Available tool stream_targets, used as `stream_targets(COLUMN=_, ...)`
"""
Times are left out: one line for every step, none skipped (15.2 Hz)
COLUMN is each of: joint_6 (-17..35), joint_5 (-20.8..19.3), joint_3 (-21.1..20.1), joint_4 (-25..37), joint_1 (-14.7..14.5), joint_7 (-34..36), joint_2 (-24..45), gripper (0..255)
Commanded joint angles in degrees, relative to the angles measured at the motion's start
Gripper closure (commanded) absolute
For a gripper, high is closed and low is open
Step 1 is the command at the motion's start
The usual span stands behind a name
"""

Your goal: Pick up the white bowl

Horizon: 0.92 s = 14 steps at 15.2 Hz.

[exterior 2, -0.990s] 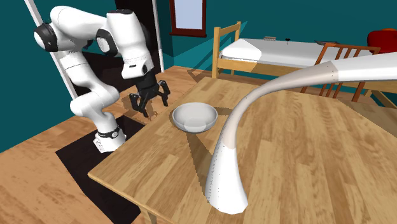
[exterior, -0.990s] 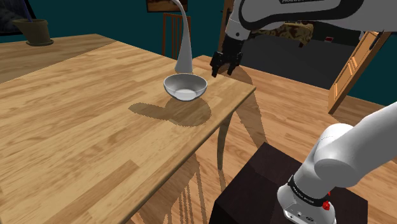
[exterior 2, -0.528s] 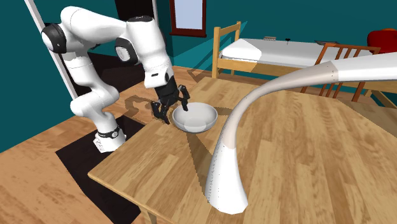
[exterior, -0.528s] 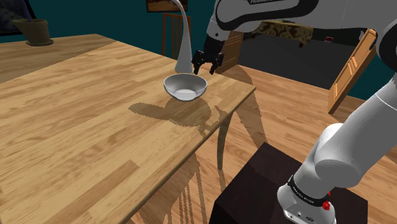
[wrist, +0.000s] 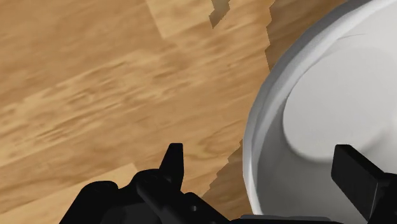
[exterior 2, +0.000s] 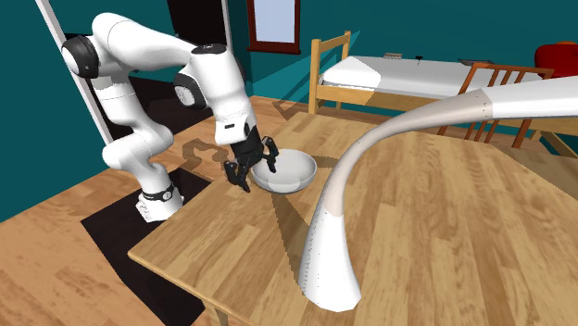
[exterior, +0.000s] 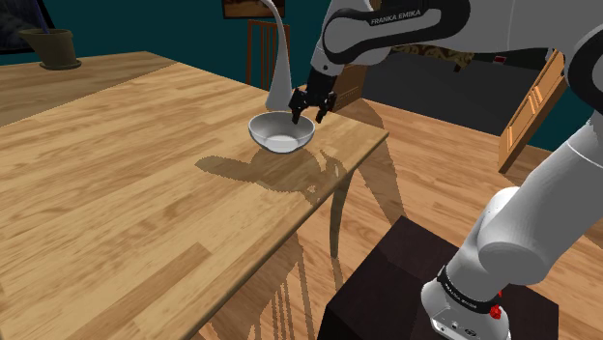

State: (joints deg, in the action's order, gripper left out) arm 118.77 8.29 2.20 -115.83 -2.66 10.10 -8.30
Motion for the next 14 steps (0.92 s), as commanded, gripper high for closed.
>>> stream_targets(joint_6=0.33, joint_5=0.03, joint_3=0.02, joint_4=-0.35, joint_1=0.01, joint_7=-0.08, joint_2=-0.03, gripper=0)
stream_targets(joint_6=0.33, joint_5=0.03, joint_3=0.02, joint_4=-0.29, joint_1=0.01, joint_7=-0.07, joint_2=0.01, gripper=255)
stream_targets(joint_6=0.33, joint_5=0.03, joint_3=0.02, joint_4=-0.27, joint_1=0.01, joint_7=-0.07, joint_2=0.04, gripper=255)
stream_targets(joint_6=0.32, joint_5=0.03, joint_3=0.02, joint_4=-0.25, joint_1=0.01, joint_7=-0.07, joint_2=0.04, gripper=255)
stream_targets(joint_6=0.32, joint_5=0.03, joint_3=0.02, joint_4=-0.26, joint_1=0.01, joint_7=-0.07, joint_2=0.04, gripper=255)
stream_targets(joint_6=0.31, joint_5=0.03, joint_3=0.02, joint_4=-0.26, joint_1=0.01, joint_7=-0.08, joint_2=0.04, gripper=255)
stream_targets(joint_6=0.31, joint_5=0.03, joint_3=0.02, joint_4=-0.26, joint_1=0.01, joint_7=-0.07, joint_2=0.03, gripper=255)
stream_targets(joint_6=0.31, joint_5=0.03, joint_3=0.02, joint_4=-0.28, joint_1=0.01, joint_7=-0.07, joint_2=0.01, gripper=255)
stream_targets(joint_6=0.31, joint_5=0.03, joint_3=0.02, joint_4=-0.31, joint_1=0.01, joint_7=-0.08, joint_2=-0.02, gripper=255)
stream_targets(joint_6=0.33, joint_5=0.03, joint_3=0.02, joint_4=-0.35, joint_1=0.01, joint_7=-0.07, joint_2=-0.04, gripper=255)
stream_targets(joint_6=0.33, joint_5=0.03, joint_3=0.02, joint_4=-0.35, joint_1=0.01, joint_7=-0.08, joint_2=-0.03, gripper=255)
stream_targets(joint_6=-0.42, joint_5=-0.03, joint_3=0.03, joint_4=0.32, joint_1=0.02, joint_7=0.03, joint_2=-0.13, gripper=255)
stream_targets(joint_6=-1.18, joint_5=-0.09, joint_3=0.03, joint_4=1.00, joint_1=0.03, joint_7=0.14, joint_2=-0.21, gripper=255)
stream_targets(joint_6=-1.94, joint_5=-0.14, joint_3=0.04, joint_4=1.71, joint_1=0.04, joint_7=0.24, joint_2=-0.26, gripper=255)
